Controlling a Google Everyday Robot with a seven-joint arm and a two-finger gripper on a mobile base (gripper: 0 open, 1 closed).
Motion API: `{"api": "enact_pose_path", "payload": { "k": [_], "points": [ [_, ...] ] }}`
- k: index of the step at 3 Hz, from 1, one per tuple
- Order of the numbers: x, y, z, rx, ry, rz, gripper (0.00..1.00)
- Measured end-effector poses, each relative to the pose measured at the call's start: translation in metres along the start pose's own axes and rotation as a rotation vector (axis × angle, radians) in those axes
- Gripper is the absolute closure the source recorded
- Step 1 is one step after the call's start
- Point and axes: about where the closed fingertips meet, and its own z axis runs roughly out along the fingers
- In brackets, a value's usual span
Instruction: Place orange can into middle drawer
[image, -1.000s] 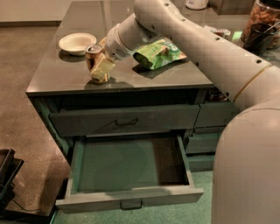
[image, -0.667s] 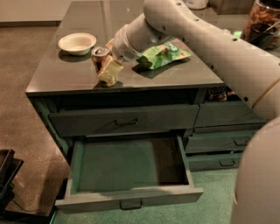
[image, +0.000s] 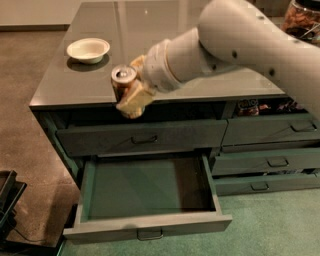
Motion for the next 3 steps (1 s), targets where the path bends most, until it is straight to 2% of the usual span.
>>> {"api": "enact_pose_path", "payload": {
  "k": [1,2,3],
  "points": [
    [0.031,0.023,-0.013,-0.007,0.032,0.058,1.00],
    [0.031,0.023,-0.013,-0.007,0.032,0.057,1.00],
    [0.050,0.053,-0.002,-0.046,0.034,0.110,1.00]
  ]
}}
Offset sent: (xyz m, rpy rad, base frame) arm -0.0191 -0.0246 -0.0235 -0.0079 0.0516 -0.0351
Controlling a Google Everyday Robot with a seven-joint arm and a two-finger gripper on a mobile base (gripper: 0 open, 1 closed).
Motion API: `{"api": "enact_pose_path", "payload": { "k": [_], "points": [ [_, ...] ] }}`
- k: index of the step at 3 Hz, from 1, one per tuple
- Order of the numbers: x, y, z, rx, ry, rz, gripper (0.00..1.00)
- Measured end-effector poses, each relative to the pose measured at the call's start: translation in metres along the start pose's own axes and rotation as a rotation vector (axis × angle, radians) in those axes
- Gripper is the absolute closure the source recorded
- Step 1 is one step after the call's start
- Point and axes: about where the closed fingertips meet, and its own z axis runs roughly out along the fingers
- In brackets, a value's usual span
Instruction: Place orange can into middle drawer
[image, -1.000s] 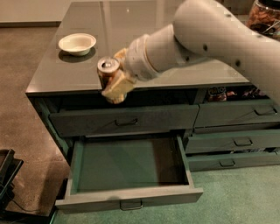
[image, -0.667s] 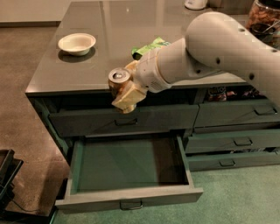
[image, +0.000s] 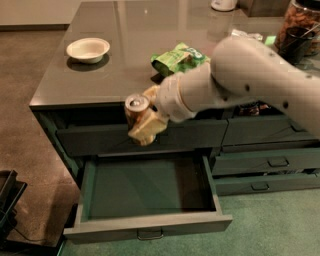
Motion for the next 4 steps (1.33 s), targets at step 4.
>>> {"api": "enact_pose_path", "payload": {
  "k": [4],
  "points": [
    [0.106,0.125,0.086,-0.101,-0.027,0.110,1.00]
  ]
}}
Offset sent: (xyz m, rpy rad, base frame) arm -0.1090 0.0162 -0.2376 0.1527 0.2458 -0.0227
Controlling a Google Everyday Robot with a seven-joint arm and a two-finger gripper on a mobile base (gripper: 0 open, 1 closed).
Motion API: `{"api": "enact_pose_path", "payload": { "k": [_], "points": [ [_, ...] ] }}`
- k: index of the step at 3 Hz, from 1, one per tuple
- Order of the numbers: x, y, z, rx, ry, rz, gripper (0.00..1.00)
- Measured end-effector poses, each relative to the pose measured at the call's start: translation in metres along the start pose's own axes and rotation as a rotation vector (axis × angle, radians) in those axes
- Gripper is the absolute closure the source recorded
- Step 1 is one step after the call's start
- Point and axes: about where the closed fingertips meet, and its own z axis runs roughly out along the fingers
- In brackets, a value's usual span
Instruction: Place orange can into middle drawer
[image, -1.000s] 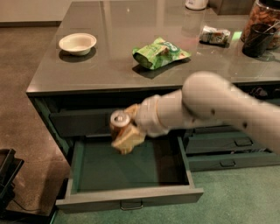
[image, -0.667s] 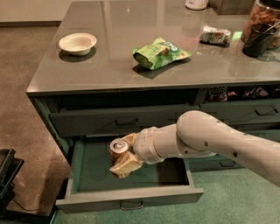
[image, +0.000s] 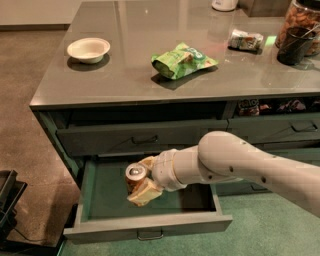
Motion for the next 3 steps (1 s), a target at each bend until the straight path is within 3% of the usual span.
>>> {"api": "enact_pose_path", "payload": {
  "k": [1,3],
  "points": [
    [0.029,-0.006,0.023,0.021,0.019,-0.084,1.00],
    [0.087,-0.060,0.077,0.130,-0.038,-0.186,1.00]
  ]
}}
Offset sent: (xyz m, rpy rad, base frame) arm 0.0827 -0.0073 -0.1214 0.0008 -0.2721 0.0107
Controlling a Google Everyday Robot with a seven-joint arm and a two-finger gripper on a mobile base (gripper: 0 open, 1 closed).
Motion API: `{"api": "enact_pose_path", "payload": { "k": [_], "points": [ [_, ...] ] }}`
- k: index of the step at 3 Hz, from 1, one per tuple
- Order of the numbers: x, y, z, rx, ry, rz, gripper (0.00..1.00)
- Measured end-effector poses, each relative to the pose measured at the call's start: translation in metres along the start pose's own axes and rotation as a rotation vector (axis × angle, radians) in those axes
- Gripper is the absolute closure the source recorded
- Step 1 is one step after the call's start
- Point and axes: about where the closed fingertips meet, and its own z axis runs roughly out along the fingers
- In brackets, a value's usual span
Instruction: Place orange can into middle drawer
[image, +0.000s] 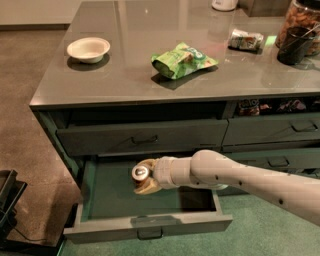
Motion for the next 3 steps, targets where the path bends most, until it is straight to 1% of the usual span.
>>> {"api": "enact_pose_path", "payload": {
  "k": [1,2,3],
  "points": [
    [0.037,-0.014,0.028,0.027,-0.006,0.015,1.00],
    [0.085,-0.013,0.056,0.023,0.031,0.078,1.00],
    [0.126,-0.011,0.077,0.006,0.070,0.129,1.00]
  ]
}}
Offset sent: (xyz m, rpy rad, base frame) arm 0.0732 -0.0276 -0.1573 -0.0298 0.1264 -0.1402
